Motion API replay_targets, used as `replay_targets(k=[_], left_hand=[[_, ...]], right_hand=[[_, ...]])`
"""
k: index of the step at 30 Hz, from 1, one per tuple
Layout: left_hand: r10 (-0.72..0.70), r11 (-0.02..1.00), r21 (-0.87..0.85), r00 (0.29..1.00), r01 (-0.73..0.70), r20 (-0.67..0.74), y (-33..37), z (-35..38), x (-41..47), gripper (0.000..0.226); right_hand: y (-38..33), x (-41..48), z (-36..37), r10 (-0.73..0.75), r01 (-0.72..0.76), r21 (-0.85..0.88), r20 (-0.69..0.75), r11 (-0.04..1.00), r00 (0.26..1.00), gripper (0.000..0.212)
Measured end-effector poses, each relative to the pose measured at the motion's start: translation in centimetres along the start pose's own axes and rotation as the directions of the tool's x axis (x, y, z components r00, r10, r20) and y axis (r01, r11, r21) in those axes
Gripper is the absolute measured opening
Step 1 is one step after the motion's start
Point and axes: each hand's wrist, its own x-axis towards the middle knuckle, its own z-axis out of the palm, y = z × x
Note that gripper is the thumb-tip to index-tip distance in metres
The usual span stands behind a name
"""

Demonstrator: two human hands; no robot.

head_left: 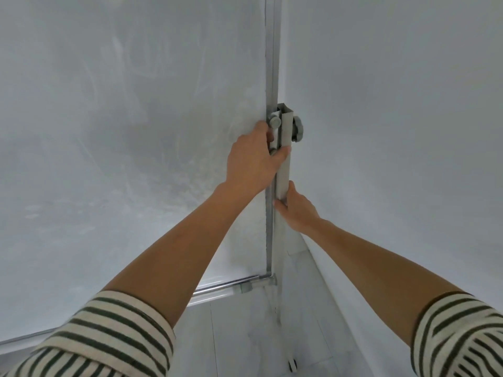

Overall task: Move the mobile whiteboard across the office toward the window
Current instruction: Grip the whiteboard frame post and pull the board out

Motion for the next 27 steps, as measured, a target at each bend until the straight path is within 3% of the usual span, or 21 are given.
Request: replay_targets(k=[5, 15, 27], left_hand=[[-0.056, 0.998, -0.001, 0.996, 0.056, -0.070, -1.4, 1.0, 4.8, 0.043], [-0.129, 0.983, 0.107, 0.980, 0.146, -0.154, -6.6, 2.8, 15.2, 0.025], [-0.182, 0.960, 0.171, 0.956, 0.223, -0.228, -13.5, 3.6, 26.3, 0.028]], right_hand=[[0.4, 5.5, 0.1, -0.065, 0.065, 0.010, 0.033, 0.998, 0.997, 0.031], [0.2, 18.0, 1.0, -0.230, 0.230, 0.015, 0.108, 0.973, 0.967, 0.032], [-2.8, 32.0, 3.0, -0.286, 0.276, 0.078, 0.180, 0.958, 0.941, 0.040]])
